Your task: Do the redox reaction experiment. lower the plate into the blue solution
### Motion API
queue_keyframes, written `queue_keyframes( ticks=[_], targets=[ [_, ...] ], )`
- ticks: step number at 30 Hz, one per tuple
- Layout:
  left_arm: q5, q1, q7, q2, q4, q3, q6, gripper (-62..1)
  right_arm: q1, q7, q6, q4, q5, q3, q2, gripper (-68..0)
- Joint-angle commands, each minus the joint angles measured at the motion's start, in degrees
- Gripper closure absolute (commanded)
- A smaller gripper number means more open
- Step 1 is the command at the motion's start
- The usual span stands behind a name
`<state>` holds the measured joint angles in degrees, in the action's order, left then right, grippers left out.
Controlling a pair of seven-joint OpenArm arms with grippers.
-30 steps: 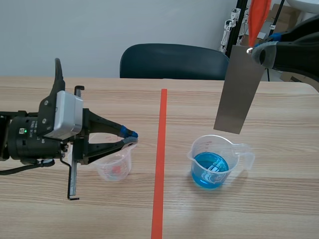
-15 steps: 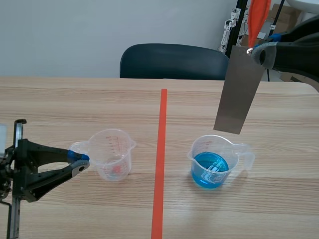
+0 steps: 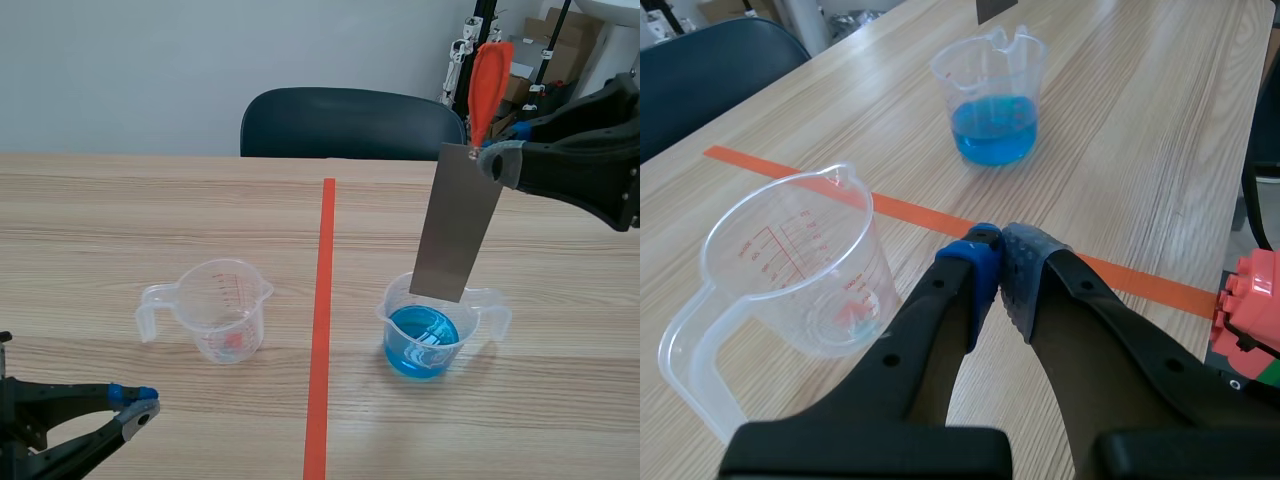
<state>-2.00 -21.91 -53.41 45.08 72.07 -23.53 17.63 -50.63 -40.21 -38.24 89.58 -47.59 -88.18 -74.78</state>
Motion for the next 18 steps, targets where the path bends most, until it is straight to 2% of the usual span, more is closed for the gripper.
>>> queue_keyframes(
  ticks=[1, 4, 9, 15, 18],
  targets=[
    [-0.6, -0.2, -0.8, -2.1, 0.1, 0.8, -0.4, -2.7, -0.4, -2.1, 0.5, -0.9, 0.3, -0.7, 0.2, -1.8],
    [-2.2, -0.7, -0.8, -4.8, -1.7, 1.5, -0.5, -2.7, 0.7, -4.0, 1.4, -2.6, 1.2, -0.7, 1.5, -1.7],
    [-2.3, -1.9, -1.9, -8.9, -6.3, 2.7, -0.5, -2.7, 2.3, -5.6, 1.4, -5.4, 2.6, -0.7, 3.7, -1.8],
    [-5.2, -1.9, -9.3, -11.4, -12.5, 2.8, -0.5, -2.8, 3.4, -5.6, 1.7, -9.0, 2.6, -0.7, 7.0, -1.7],
    [-5.1, -1.9, -12.5, -12.6, -15.4, 2.8, -0.5, -2.8, 4.2, -5.6, 1.9, -10.6, 2.9, -0.7, 8.7, -1.8]
  ],
)
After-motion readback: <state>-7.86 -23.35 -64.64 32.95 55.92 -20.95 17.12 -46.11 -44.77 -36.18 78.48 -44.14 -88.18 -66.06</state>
